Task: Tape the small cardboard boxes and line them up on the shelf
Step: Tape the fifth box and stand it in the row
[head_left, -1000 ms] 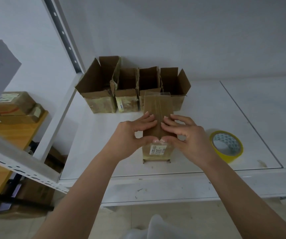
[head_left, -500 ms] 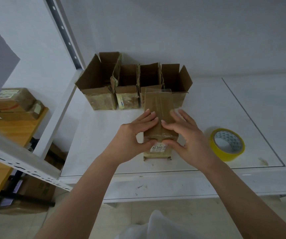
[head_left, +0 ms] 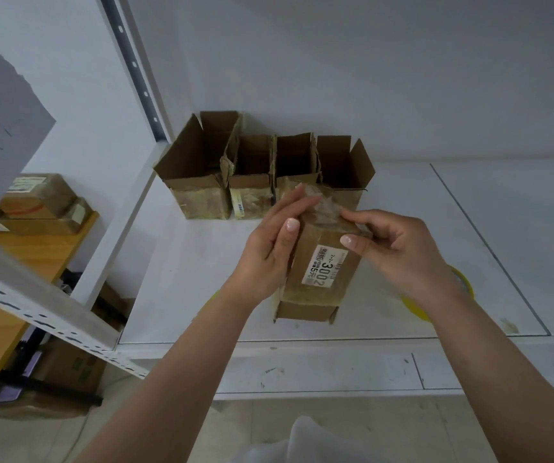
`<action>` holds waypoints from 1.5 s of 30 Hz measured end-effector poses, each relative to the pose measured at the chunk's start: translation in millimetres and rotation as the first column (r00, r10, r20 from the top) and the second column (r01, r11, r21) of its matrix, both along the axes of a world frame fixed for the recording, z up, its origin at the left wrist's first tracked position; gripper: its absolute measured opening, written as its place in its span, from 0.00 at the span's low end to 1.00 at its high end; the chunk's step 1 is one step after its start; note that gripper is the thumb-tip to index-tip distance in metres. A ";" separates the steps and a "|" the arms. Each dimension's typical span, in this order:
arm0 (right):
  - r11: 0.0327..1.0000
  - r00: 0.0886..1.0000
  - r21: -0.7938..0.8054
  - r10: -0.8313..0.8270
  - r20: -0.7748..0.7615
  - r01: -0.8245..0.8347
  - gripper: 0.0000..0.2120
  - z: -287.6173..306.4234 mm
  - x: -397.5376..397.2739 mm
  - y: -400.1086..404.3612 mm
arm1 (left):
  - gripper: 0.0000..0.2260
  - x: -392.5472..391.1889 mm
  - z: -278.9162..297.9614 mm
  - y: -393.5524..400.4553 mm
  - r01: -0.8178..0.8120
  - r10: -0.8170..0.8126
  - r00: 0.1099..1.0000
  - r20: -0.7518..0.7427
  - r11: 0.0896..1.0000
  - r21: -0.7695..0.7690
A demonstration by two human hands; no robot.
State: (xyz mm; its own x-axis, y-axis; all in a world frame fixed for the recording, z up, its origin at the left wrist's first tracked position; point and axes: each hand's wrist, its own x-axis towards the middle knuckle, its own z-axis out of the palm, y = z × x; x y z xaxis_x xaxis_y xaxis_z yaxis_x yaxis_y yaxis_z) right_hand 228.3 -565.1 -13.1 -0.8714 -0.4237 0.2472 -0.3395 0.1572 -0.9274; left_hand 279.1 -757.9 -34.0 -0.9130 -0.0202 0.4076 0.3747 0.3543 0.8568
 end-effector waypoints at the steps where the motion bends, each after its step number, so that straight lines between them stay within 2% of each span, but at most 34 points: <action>1: 1.000 1.000 -0.006 -0.003 0.001 0.003 0.18 2.2 -0.1 0.4 | 0.18 -0.9 1.1 4.3 -0.025 0.025 1.000 -0.017 1.000 0.014; 5: 0.999 0.999 -0.020 -0.036 0.014 0.036 0.20 7.2 1.7 1.7 | 0.18 -3.1 3.5 15.3 -0.069 0.070 0.997 -0.027 0.997 0.023; 12: 0.997 0.998 0.054 -0.061 0.016 0.060 0.21 3.3 2.4 4.2 | 0.15 1.3 4.4 24.3 -0.073 0.072 0.997 -0.019 0.993 -0.095; 17: 0.991 0.993 0.074 -0.115 0.008 0.114 0.21 -1.3 4.8 -0.5 | 0.20 2.2 3.8 27.0 -0.110 0.113 0.993 0.017 0.988 -0.108; 19: 0.941 0.964 0.209 -0.260 -0.049 0.265 0.24 -1.8 4.4 -2.2 | 0.21 2.1 4.5 26.7 -0.143 0.146 0.989 0.019 0.984 -0.105; 21: 0.812 0.899 0.385 -0.385 -0.210 0.438 0.28 -1.2 6.2 -1.4 | 0.21 2.1 4.0 24.5 -0.179 0.183 0.983 0.031 0.979 -0.100; 22: 0.760 0.871 0.428 -0.393 -0.295 0.488 0.28 -1.1 8.0 -0.4 | 0.21 2.4 3.1 23.1 -0.197 0.201 0.979 0.032 0.976 -0.097; 23: 0.752 0.862 0.432 -0.374 -0.343 0.498 0.26 -1.6 9.5 0.3 | 0.21 2.6 2.2 21.9 -0.210 0.214 0.976 0.028 0.973 -0.095; 26: 0.854 0.899 0.341 -0.280 -0.336 0.393 0.18 -4.1 11.4 -0.2 | 0.19 2.5 0.2 20.5 -0.221 0.224 0.974 0.016 0.969 -0.107; 28: 0.888 0.909 0.298 -0.245 -0.337 0.349 0.14 -5.4 11.5 -2.0 | 0.19 2.4 -0.4 19.8 -0.223 0.225 0.974 0.009 0.969 -0.109; 31: 0.925 0.937 0.259 -0.204 -0.282 0.279 0.19 -9.1 10.7 0.7 | 0.20 2.6 -0.5 17.3 -0.228 0.231 0.973 0.024 0.969 -0.098; 33: 0.972 0.969 0.115 -0.183 -0.165 0.204 0.25 -13.0 9.0 3.8 | 0.21 3.0 0.1 14.9 -0.239 0.243 0.969 0.048 0.968 -0.077; 35: 0.983 0.979 0.033 -0.175 -0.104 0.179 0.24 -16.7 5.1 4.2 | 0.20 4.0 0.2 14.0 -0.239 0.241 0.969 0.046 0.970 -0.049; 37: 0.989 0.986 0.064 -0.129 -0.106 0.136 0.20 -19.4 4.6 -0.1 | 0.19 5.9 1.0 16.4 -0.222 0.222 0.974 0.045 0.975 -0.007; 39: 0.989 0.984 0.115 -0.072 -0.165 0.092 0.23 -21.6 5.8 -5.3 | 0.19 7.4 2.3 20.7 -0.209 0.208 0.978 0.035 0.978 0.020; 41: 0.976 0.964 0.164 -0.099 -0.247 0.142 0.26 -23.3 6.6 -9.5 | 0.18 7.8 3.6 23.4 -0.213 0.213 0.977 0.014 0.977 0.009; 45: 0.941 0.915 0.208 -0.181 -0.360 0.267 0.25 -22.9 7.0 -11.8 | 0.18 10.1 3.0 22.6 -0.208 0.208 0.978 -0.019 0.978 -0.001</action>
State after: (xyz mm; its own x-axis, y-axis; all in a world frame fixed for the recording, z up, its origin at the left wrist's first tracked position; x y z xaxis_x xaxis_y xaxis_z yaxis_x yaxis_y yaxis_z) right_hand 235.3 -576.9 -35.9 -0.8364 -0.3120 0.4507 -0.5482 0.4749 -0.6885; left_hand 289.2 -735.3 -30.9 -0.8810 -0.2074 0.4253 0.3089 0.4288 0.8490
